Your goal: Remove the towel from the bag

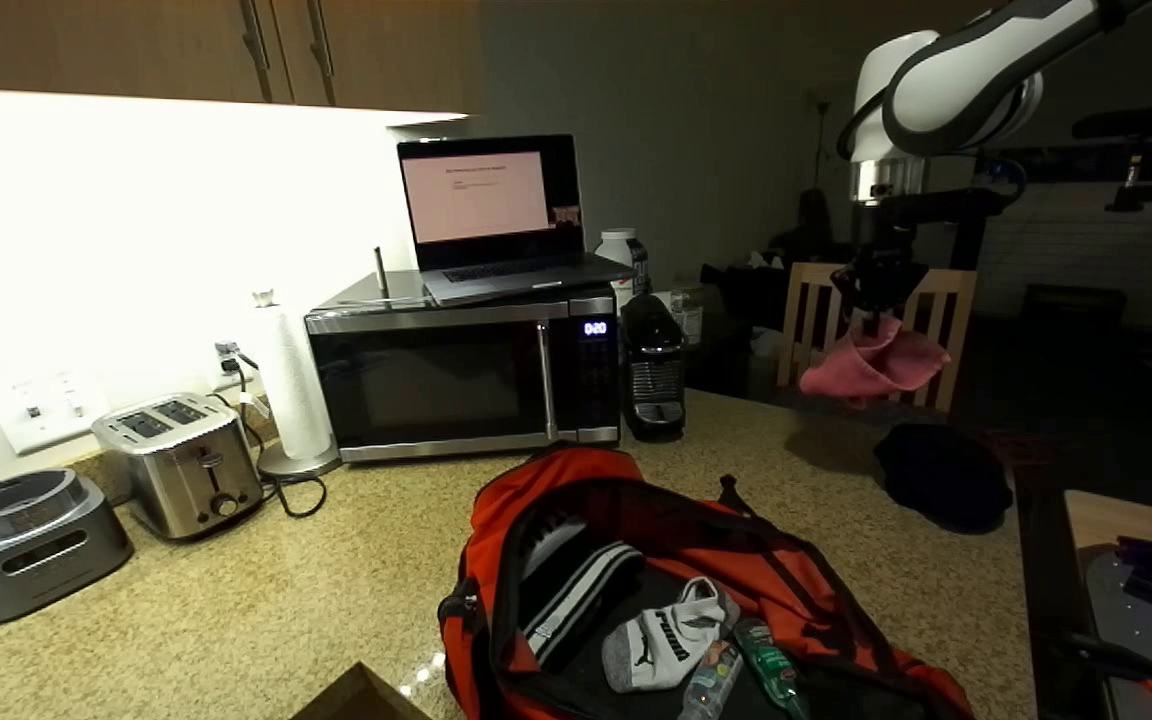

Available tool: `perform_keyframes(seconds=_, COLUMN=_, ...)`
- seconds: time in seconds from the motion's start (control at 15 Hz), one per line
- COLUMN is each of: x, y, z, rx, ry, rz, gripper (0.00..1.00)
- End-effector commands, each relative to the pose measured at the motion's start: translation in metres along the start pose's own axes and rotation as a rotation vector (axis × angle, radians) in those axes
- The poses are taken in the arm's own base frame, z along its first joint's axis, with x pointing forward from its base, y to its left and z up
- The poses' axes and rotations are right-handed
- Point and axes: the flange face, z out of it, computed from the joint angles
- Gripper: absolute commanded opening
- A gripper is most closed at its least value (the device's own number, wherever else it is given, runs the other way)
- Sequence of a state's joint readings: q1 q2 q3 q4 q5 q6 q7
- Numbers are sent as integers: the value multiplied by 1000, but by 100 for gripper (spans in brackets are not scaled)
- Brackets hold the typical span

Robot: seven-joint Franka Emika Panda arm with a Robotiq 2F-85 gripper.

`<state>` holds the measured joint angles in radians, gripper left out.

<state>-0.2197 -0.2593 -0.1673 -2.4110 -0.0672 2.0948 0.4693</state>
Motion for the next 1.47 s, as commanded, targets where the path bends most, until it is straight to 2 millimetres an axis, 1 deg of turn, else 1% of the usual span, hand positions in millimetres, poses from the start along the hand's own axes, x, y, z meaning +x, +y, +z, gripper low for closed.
perform_keyframes(seconds=0.0, x=-10, y=16, z=1, rx=-21, ry=-6, rz=-81, gripper=4)
perform_keyframes(seconds=0.47, x=-13, y=30, z=4, rx=-82, ry=-35, rz=-165, gripper=4)
perform_keyframes(seconds=0.93, x=-12, y=31, z=8, rx=-85, ry=-38, rz=-171, gripper=3)
perform_keyframes(seconds=1.0, x=-12, y=30, z=8, rx=-82, ry=-39, rz=-158, gripper=30)
perform_keyframes(seconds=1.07, x=-12, y=30, z=8, rx=-79, ry=-37, rz=-157, gripper=31)
perform_keyframes(seconds=1.33, x=-13, y=22, z=7, rx=-71, ry=-35, rz=-160, gripper=55)
perform_keyframes(seconds=1.4, x=-14, y=17, z=7, rx=-62, ry=-32, rz=-153, gripper=63)
